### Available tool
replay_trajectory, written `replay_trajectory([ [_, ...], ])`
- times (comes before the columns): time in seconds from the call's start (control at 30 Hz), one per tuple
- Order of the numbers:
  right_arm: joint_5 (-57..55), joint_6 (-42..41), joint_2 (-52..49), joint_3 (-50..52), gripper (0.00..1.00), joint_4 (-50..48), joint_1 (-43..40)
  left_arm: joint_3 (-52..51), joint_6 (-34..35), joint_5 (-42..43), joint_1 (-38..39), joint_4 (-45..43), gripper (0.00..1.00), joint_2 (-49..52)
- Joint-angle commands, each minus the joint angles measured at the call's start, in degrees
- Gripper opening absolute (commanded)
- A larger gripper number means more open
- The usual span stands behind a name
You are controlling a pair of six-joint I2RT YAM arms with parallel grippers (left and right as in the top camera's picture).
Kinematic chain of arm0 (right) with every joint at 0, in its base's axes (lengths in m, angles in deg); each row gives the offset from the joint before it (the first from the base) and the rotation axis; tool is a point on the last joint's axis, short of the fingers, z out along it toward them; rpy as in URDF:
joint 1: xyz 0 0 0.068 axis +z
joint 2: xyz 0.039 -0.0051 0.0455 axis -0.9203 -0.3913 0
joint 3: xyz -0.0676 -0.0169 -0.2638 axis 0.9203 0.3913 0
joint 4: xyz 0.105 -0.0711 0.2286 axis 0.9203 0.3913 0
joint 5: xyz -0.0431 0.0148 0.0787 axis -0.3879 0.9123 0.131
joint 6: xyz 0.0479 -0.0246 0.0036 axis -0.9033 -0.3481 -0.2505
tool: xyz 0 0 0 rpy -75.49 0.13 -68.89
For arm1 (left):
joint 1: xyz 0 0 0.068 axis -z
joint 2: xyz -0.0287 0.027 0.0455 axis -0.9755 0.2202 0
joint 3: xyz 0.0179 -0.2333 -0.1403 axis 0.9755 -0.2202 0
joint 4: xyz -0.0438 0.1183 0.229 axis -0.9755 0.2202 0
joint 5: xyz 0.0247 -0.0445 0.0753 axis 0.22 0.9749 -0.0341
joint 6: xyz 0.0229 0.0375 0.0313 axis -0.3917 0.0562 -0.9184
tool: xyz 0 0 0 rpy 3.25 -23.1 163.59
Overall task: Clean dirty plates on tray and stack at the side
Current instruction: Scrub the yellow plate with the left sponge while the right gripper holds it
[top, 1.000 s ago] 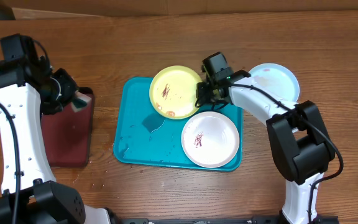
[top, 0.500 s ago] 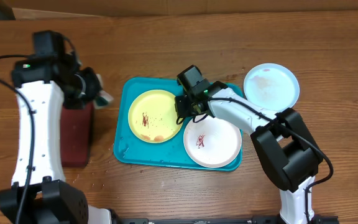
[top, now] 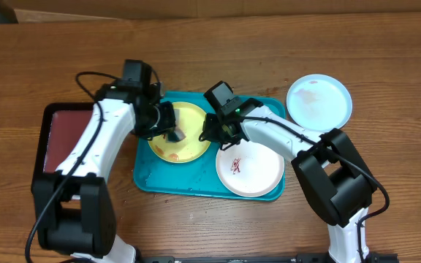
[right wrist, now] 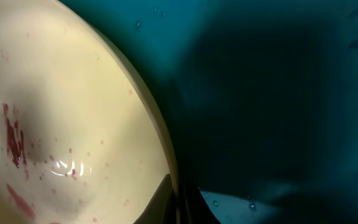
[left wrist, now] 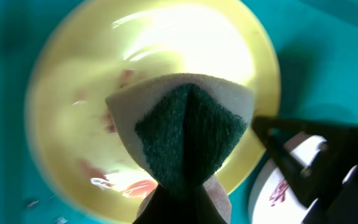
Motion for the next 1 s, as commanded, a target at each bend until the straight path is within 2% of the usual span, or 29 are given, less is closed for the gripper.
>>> replay_trajectory([
  [0.0,0.72,-4.02,-0.22,0.52,0.04,0.11,1.75,-0.28,3.15,1.18,0.87,-1.7,0.04,2.58],
  [0.37,-0.44,-4.24,-0.22,0.52,0.04,-0.09,2.69,-0.26,3.58,1.16,0.85,-4.98,0.04,10.95],
  [0.53,-2.19,-4.2,-0.22,0.52,0.04,0.24,2.69,-0.26,1.6,-1.03,0.85,-5.03,0.04,14.34],
  [0.73,-5.38,-3.98,-0.22,0.52,0.04,1.55,2.69,-0.2,1.84,-23.28,0.72,0.37,0.04,16.24],
  [0.8,-5.7,-3.93,-0.22,0.52,0.04,1.51,2.69,0.63,3.89,-29.75,0.46,3.06,0.04,16.24],
  [0.97,-6.67,-3.96,-0.22,0.52,0.04,1.49,2.69,5.4,7.78,-38.14,-0.85,9.46,0.04,16.24],
])
